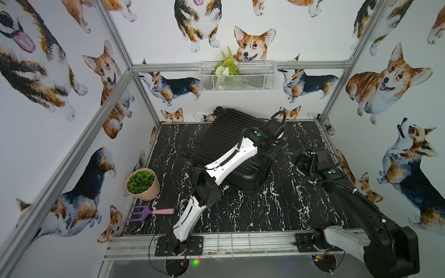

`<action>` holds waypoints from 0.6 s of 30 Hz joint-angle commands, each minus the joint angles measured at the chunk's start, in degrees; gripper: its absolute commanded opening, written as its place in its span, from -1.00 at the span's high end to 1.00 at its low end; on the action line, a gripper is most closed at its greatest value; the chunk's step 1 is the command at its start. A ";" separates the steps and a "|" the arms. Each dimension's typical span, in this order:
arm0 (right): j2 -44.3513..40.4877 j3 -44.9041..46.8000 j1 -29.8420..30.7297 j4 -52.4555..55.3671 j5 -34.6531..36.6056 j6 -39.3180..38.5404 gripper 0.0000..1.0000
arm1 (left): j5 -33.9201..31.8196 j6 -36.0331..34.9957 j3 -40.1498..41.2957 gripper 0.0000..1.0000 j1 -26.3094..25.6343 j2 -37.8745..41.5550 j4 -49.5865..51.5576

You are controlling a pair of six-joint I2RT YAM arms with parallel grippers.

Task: Close the suitcase zippers
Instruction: Adjust the suitcase at the center of the board.

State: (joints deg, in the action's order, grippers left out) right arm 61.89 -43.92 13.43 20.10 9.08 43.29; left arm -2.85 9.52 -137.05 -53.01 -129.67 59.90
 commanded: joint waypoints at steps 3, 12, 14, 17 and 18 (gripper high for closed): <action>-0.61 -1.87 -0.27 3.38 2.42 -3.09 -0.10 | -5.65 -1.80 -2.63 -0.35 -1.33 -4.21 5.07; -0.78 -2.31 -3.67 4.07 2.03 -4.70 -0.11 | 0.47 -8.90 -2.05 0.26 -3.80 -5.36 10.45; -0.97 -2.23 -5.66 4.07 0.94 -5.03 -0.11 | 2.01 -11.26 0.01 0.34 -4.26 -3.25 9.58; -0.99 -2.40 -8.37 4.46 0.10 -5.72 -0.11 | 5.20 -16.20 6.38 0.54 -4.57 1.98 5.49; -1.12 -2.40 -9.00 4.52 0.00 -5.96 -0.11 | 6.59 -18.46 8.75 0.59 -4.57 3.68 3.98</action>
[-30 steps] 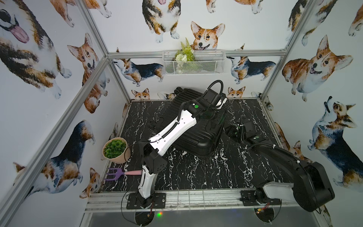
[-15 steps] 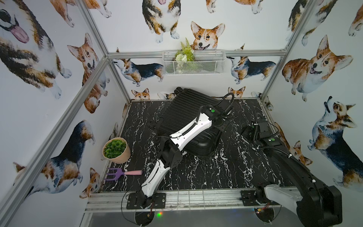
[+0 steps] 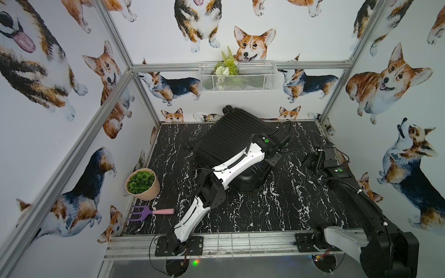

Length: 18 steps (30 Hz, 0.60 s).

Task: Close the suitcase zippers
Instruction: Adjust the suitcase at the center of the board.

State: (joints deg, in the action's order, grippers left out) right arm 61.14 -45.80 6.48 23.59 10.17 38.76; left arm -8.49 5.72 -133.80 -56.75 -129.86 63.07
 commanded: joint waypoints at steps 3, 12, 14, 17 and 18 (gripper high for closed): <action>-0.11 -0.59 -3.47 1.39 -1.09 -2.20 -0.11 | 16.60 -21.52 12.20 0.61 -0.86 9.11 -2.63; 2.34 -0.48 -4.15 4.72 2.21 -2.21 -0.08 | 23.34 -41.25 24.38 0.56 5.51 18.73 -2.41; 2.66 -0.02 -4.17 4.67 2.36 -2.21 -0.08 | 25.76 -46.65 27.82 0.56 8.04 21.47 -2.82; 3.50 1.07 -4.11 3.27 -0.58 -1.47 -0.08 | 27.52 -53.26 33.43 0.45 11.12 26.45 -5.44; 4.78 1.69 -4.16 1.99 -2.76 -1.22 -0.08 | 28.26 -54.69 34.38 0.39 12.05 27.63 -5.98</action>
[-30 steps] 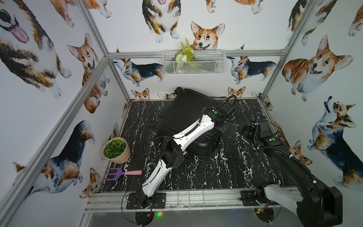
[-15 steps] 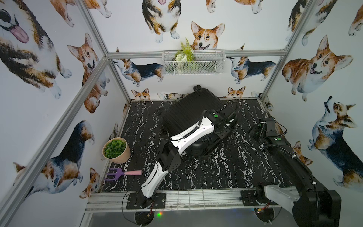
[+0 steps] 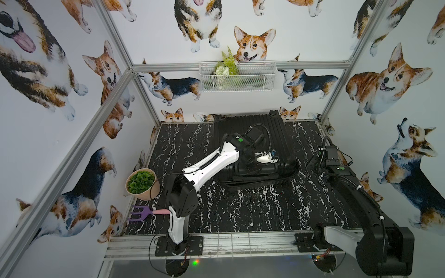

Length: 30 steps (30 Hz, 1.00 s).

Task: Close the suitcase zippers
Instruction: Adjust the suitcase at the center of the board.

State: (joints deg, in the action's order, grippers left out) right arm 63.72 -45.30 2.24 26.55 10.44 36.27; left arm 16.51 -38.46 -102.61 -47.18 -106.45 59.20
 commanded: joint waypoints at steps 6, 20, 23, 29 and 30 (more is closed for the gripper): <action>8.75 2.40 0.26 -8.58 -17.87 -0.01 -0.08 | 4.89 -11.72 4.17 -0.15 4.50 9.18 -2.24; 18.41 -0.34 10.14 -13.37 -25.00 -3.70 -0.04 | -27.59 63.18 6.37 -0.30 5.40 20.12 -13.05; 18.98 -0.32 12.93 -15.14 -24.87 -4.83 -0.03 | -35.84 80.25 9.44 -0.33 5.43 22.93 -8.74; 20.75 -0.91 21.18 -20.43 -20.93 -7.89 -0.03 | -40.84 104.32 18.43 -0.42 5.72 29.66 -4.08; 21.15 -1.10 22.60 -21.67 -20.00 -8.50 -0.03 | -40.49 106.78 19.31 -0.43 6.22 29.96 -3.66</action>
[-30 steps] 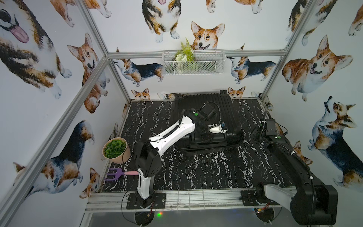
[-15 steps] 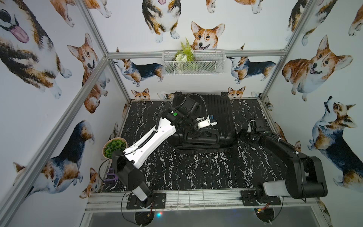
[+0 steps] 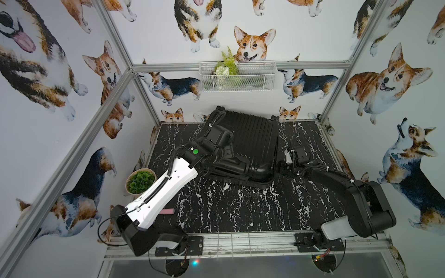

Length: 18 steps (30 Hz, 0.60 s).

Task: Close the suitcase zippers
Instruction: Adjust the suitcase at the center of the board.

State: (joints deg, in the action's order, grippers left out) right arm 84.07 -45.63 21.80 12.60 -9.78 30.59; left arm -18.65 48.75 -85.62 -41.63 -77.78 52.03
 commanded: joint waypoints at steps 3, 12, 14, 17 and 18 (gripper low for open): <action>1.68 -0.87 7.29 -11.65 2.95 -4.66 -0.03 | -0.59 23.88 3.67 -0.45 3.84 0.38 4.76; 3.33 -2.83 12.45 -13.86 5.89 -5.08 -0.04 | 3.15 23.79 5.92 -0.49 12.81 -3.01 3.54; 3.01 -3.06 12.52 -13.20 6.21 -5.36 -0.04 | 5.14 23.39 6.58 -0.49 14.29 -4.04 1.59; 1.55 -2.98 12.52 -12.61 7.67 -5.71 -0.04 | 6.44 23.06 5.62 -0.49 15.81 -6.96 1.76; 0.87 -2.98 12.54 -12.31 8.46 -5.88 -0.04 | 6.52 22.78 5.11 -0.48 16.14 -8.18 2.02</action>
State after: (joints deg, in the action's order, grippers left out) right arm 86.43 -47.97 34.15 3.70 -3.16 25.47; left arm -13.52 70.98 -79.61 -26.28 -84.05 54.57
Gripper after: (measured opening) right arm 0.518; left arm 0.742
